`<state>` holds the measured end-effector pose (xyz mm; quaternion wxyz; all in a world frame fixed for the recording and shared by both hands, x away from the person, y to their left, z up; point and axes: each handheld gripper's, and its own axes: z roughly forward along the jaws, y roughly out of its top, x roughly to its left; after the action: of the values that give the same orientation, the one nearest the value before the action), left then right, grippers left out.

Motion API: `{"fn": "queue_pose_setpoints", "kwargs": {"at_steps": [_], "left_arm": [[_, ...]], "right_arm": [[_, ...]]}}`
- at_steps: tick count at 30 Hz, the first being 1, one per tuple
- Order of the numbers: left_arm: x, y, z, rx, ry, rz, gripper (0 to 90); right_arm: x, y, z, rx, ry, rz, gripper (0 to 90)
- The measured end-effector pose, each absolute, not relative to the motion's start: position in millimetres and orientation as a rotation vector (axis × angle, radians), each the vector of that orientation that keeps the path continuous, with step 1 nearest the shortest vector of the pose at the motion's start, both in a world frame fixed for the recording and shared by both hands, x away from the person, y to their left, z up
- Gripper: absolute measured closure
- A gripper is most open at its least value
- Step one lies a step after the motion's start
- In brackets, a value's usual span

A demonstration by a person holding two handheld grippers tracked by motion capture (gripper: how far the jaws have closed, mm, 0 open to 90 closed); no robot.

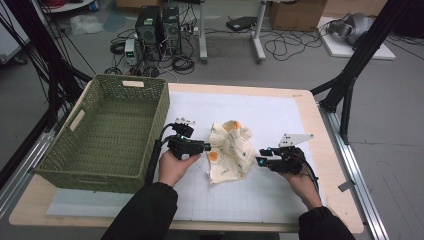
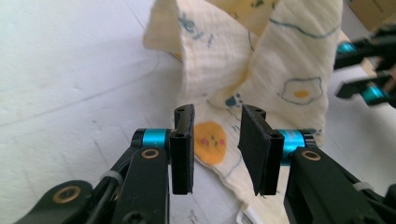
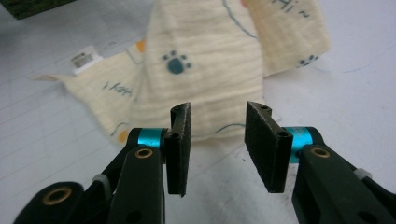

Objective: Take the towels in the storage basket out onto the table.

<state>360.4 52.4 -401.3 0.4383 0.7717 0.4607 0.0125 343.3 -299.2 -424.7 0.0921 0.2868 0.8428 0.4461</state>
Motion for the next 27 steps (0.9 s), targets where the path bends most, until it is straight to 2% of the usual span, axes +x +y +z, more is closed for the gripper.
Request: {"fn": "queue_pose_setpoints", "kwargs": {"at_steps": [7, 13, 17, 19, 21, 22, 23, 27], "left_arm": [[362, 43, -410, 1.947, 1.111, 0.007, 64.9], [357, 25, -425, 2.026, 1.071, -0.011, 65.1], [352, 15, -436, 2.099, 1.042, -0.001, 65.2], [349, 13, -438, 2.098, 1.027, 0.038, 69.2], [348, 12, -439, 2.107, 1.032, 0.061, 80.3], [348, 13, -439, 2.112, 1.030, 0.048, 86.2], [348, 13, -439, 2.114, 1.028, 0.042, 88.4], [343, 17, -437, 2.139, 1.009, 0.053, 89.6]], "right_arm": [[363, -300, -437, 0.888, 2.508, 1.353, 59.1], [373, -293, -434, 0.885, 2.525, 1.334, 59.9], [378, -285, -439, 0.876, 2.573, 1.260, 67.9], [378, -282, -442, 0.861, 2.601, 1.247, 77.6], [377, -279, -444, 0.850, 2.621, 1.207, 84.1], [377, -278, -444, 0.849, 2.630, 1.205, 85.0], [376, -277, -444, 0.855, 2.631, 1.200, 85.3], [368, -279, -438, 0.835, 2.633, 1.201, 85.6]]}}
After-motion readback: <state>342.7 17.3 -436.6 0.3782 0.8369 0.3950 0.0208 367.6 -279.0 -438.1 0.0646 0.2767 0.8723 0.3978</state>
